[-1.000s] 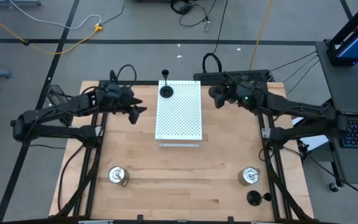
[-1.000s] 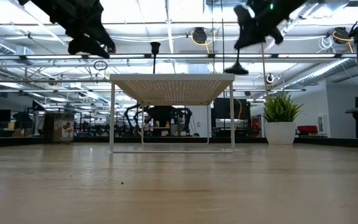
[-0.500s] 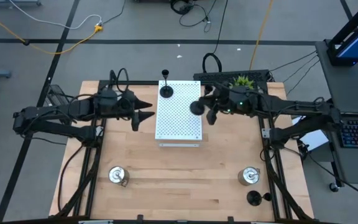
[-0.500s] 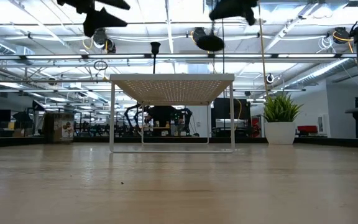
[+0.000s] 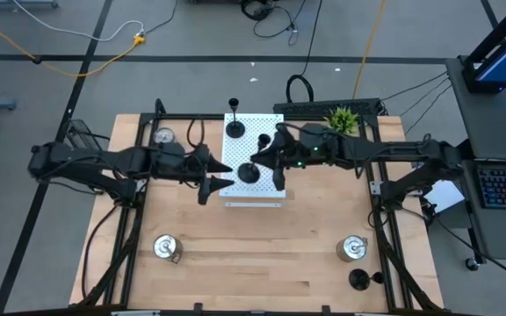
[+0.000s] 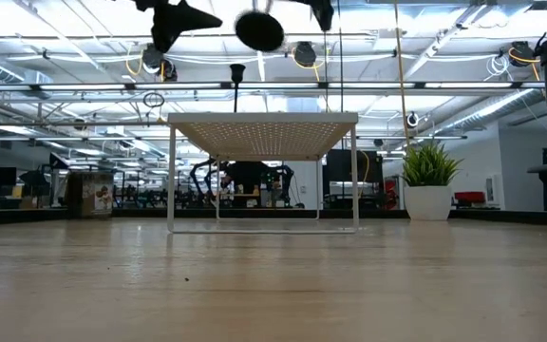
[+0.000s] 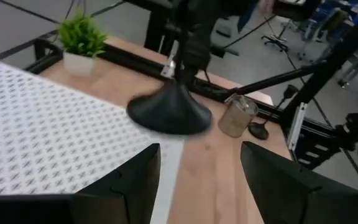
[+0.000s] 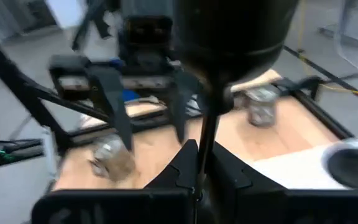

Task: Pick & Place candle stick holders
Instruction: Put the top black candle holder on the shelf aligned with the other black candle holder

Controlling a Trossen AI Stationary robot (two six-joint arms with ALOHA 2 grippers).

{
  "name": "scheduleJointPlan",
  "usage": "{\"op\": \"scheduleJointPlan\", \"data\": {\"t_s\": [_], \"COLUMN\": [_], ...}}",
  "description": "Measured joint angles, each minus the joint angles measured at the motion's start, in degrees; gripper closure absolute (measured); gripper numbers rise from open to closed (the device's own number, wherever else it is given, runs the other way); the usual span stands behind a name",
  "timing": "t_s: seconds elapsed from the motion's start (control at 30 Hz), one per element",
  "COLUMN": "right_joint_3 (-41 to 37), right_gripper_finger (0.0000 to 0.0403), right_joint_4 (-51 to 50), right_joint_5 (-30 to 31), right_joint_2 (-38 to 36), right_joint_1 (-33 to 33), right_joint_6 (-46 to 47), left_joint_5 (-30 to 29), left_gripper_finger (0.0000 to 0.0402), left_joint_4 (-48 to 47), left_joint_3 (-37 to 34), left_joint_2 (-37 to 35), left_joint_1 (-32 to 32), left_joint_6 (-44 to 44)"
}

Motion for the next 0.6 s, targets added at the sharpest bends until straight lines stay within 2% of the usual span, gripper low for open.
{"op": "scheduleJointPlan", "data": {"t_s": [0.23, 0.6], "right_joint_3": [1.48, 1.48], "right_gripper_finger": [0.0395, 0.0395], "right_joint_4": [-0.55, -0.41], "right_joint_5": [-5.13, -5.54], "right_joint_2": [2.80, 2.80], "right_joint_1": [1.42, 2.17], "right_joint_6": [3.24, 3.61], "left_joint_5": [-0.20, 3.04], "left_gripper_finger": [0.0172, 0.0172], "left_joint_4": [-0.53, -0.80], "left_joint_3": [4.80, 8.84], "left_joint_2": [3.92, 11.70], "left_joint_1": [-1.01, -0.83], "left_joint_6": [4.11, 4.75]}}
